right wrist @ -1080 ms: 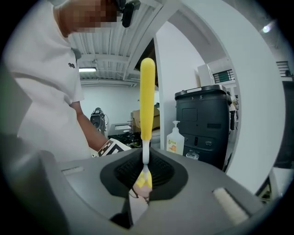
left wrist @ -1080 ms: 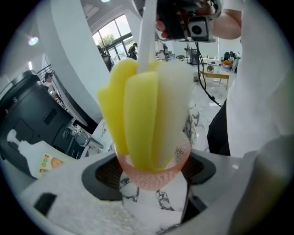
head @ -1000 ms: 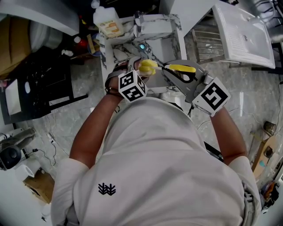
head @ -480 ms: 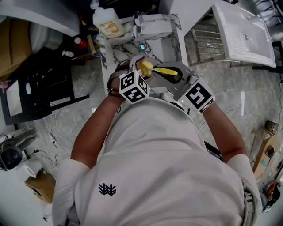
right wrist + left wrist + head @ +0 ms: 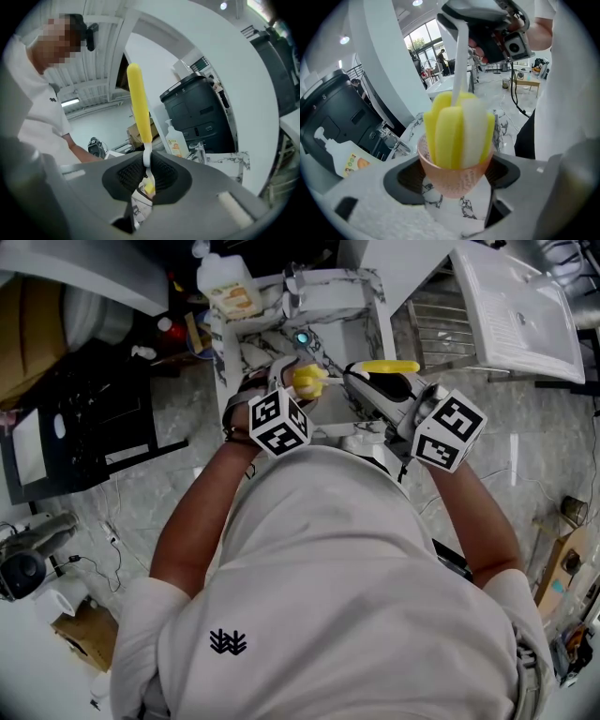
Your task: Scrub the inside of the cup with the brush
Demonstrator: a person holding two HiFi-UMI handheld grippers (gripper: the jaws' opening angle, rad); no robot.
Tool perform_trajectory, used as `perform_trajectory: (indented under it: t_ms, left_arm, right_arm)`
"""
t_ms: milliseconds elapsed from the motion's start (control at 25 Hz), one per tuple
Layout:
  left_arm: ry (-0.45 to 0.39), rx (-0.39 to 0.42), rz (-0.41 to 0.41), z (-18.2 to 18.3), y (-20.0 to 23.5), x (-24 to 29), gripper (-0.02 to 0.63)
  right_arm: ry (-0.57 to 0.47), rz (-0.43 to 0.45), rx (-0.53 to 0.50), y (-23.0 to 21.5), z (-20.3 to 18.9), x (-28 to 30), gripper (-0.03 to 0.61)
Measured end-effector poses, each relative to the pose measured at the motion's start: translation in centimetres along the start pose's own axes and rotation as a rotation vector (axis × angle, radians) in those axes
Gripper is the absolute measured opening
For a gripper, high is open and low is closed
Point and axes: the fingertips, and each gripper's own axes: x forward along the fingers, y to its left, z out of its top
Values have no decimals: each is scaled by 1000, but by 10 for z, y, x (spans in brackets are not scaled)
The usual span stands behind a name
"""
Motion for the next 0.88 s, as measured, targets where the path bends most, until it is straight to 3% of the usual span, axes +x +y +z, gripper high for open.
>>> perform_trajectory:
  t_ms: [120, 280, 560, 880]
  left_arm:
    - [-11, -31, -16, 1, -1, 0, 377]
    - [-23, -72, -46, 4, -5, 2, 377]
    - [-48, -112, -86, 16, -12, 4, 377]
    - [-40, -66, -114, 19, -21, 3, 377]
  right_arm:
    - [-19, -36, 8, -8, 3, -8, 43]
    - [0, -73, -102, -11, 5, -11, 41]
    - [113, 1, -295, 9, -10, 11, 41]
    - [181, 59, -361, 13, -22, 31, 41]
